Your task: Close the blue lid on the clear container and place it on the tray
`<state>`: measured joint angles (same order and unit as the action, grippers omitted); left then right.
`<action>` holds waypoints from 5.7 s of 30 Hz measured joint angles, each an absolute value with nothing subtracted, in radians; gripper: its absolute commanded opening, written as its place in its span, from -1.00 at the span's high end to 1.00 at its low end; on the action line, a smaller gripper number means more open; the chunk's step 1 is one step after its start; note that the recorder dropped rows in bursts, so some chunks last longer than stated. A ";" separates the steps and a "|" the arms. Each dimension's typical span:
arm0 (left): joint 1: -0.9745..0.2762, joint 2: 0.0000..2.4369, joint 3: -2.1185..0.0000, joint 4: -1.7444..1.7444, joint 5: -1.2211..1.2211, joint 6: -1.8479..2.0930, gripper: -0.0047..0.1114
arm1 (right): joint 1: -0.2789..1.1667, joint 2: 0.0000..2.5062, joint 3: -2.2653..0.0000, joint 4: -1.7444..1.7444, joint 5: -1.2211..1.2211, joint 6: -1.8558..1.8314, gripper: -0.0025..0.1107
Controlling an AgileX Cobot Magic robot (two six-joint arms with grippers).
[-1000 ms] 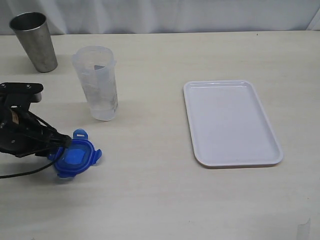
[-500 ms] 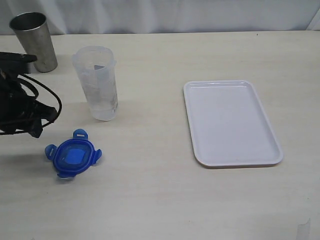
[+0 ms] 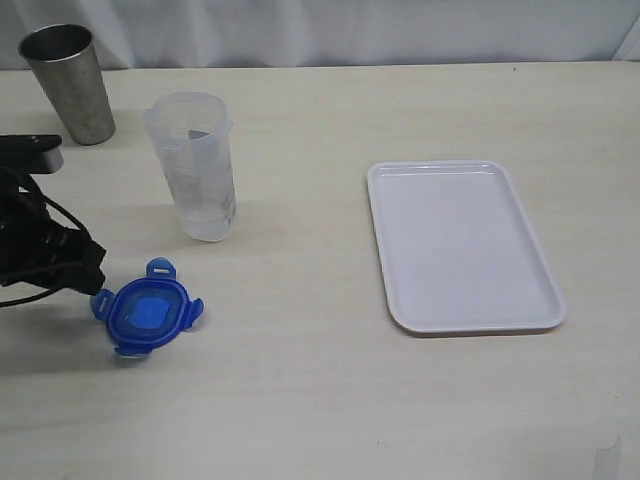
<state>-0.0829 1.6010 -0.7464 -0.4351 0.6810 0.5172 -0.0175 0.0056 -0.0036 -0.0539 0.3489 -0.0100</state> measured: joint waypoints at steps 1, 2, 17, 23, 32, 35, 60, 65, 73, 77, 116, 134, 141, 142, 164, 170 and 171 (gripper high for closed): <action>-0.083 1.601 -0.741 -0.435 0.676 0.519 0.06 | -0.017 0.006 -0.004 -0.054 0.349 -0.010 0.88; -0.083 1.606 -0.737 -0.435 0.669 0.519 0.06 | -0.017 0.006 -0.004 -0.054 0.349 -0.010 0.88; -0.083 1.729 -0.730 -0.533 0.621 0.568 0.12 | -0.017 0.006 -0.004 -0.054 0.349 -0.010 0.88; -0.083 1.780 -0.730 -0.611 0.615 0.648 0.18 | -0.017 0.006 -0.004 -0.054 0.349 -0.010 0.88; -0.083 1.791 -0.730 -0.611 0.610 0.658 0.18 | -0.017 0.006 -0.004 -0.054 0.349 -0.010 0.88; -0.083 1.791 -0.730 -0.611 0.607 0.658 0.18 | -0.017 0.006 -0.004 -0.054 0.349 -0.010 0.88; -0.083 1.793 -0.783 -0.532 0.691 0.634 0.23 | -0.017 0.006 -0.004 -0.054 0.349 -0.010 0.88; -0.083 1.793 -0.783 -0.532 0.686 0.634 0.50 | -0.017 0.006 -0.004 -0.054 0.349 -0.010 0.88; -0.083 1.793 -0.783 -0.534 0.661 0.631 0.50 | -0.017 0.006 -0.004 -0.054 0.349 -0.010 0.88; -0.083 1.793 -0.783 -0.534 0.656 0.631 0.50 | -0.017 0.006 -0.004 -0.054 0.349 -0.010 0.88; -0.083 1.812 -0.862 -0.525 0.762 0.659 0.92 | -0.017 0.006 -0.004 -0.054 0.349 -0.010 0.88; -0.083 1.471 -0.898 -0.311 0.512 0.659 0.92 | -0.017 0.006 -0.004 -0.054 0.349 -0.010 0.88; -0.083 1.395 -0.898 -0.242 0.352 0.659 0.92 | -0.017 0.006 -0.004 -0.054 0.349 -0.010 0.88; -0.083 1.393 -0.898 -0.239 0.330 0.659 0.92 | -0.017 0.006 -0.004 -0.054 0.349 -0.010 0.88; -0.259 1.471 -0.898 -0.214 -0.188 1.036 0.92 | -0.017 0.006 -0.004 -0.054 0.349 -0.010 0.88; -0.266 1.540 -0.898 -0.214 -0.313 1.073 0.92 | -0.017 0.006 -0.004 -0.054 0.349 -0.010 0.88; -0.266 1.553 -0.898 -0.209 -0.320 1.076 0.92 | -0.017 0.006 -0.004 -0.054 0.349 -0.010 0.88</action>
